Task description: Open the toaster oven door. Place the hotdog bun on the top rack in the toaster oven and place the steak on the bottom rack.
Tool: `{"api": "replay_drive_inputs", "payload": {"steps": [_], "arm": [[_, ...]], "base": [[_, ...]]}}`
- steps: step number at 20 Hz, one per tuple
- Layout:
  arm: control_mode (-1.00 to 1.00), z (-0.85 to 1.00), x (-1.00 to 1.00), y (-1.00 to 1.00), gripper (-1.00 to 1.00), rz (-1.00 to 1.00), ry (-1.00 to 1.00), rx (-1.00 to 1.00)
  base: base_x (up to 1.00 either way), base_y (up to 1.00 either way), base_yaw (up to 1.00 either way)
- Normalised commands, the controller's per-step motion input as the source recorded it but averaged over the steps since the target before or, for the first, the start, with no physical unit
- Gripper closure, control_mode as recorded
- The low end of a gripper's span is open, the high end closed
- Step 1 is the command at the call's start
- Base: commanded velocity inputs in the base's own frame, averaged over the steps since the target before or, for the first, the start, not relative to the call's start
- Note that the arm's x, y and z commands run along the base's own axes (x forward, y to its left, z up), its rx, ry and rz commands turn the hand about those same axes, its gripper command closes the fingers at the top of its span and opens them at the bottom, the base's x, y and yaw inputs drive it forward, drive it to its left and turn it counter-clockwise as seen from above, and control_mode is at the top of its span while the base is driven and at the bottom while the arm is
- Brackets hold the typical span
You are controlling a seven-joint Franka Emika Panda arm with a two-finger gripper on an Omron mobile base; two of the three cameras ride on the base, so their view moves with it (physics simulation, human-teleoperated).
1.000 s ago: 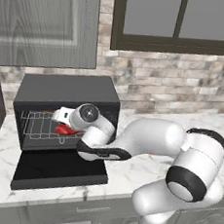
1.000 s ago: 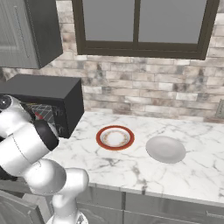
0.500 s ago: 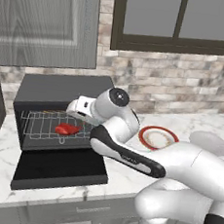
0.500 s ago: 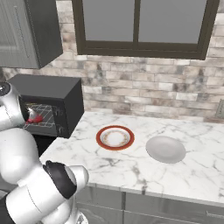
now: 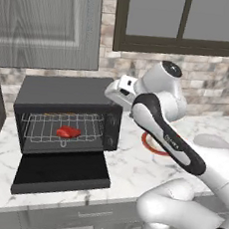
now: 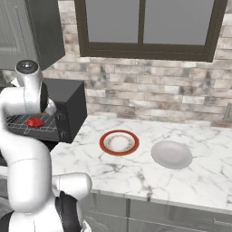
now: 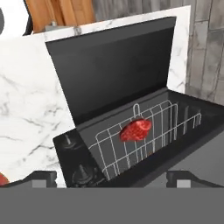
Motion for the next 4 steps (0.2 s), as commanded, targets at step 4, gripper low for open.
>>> {"api": "replay_drive_inputs", "payload": {"steps": [4], "arm": [[-1.0,0.48,0.03,-1.0,-1.0,-0.09,0.04,0.12]], "base": [[0.0,0.0,0.0]]}}
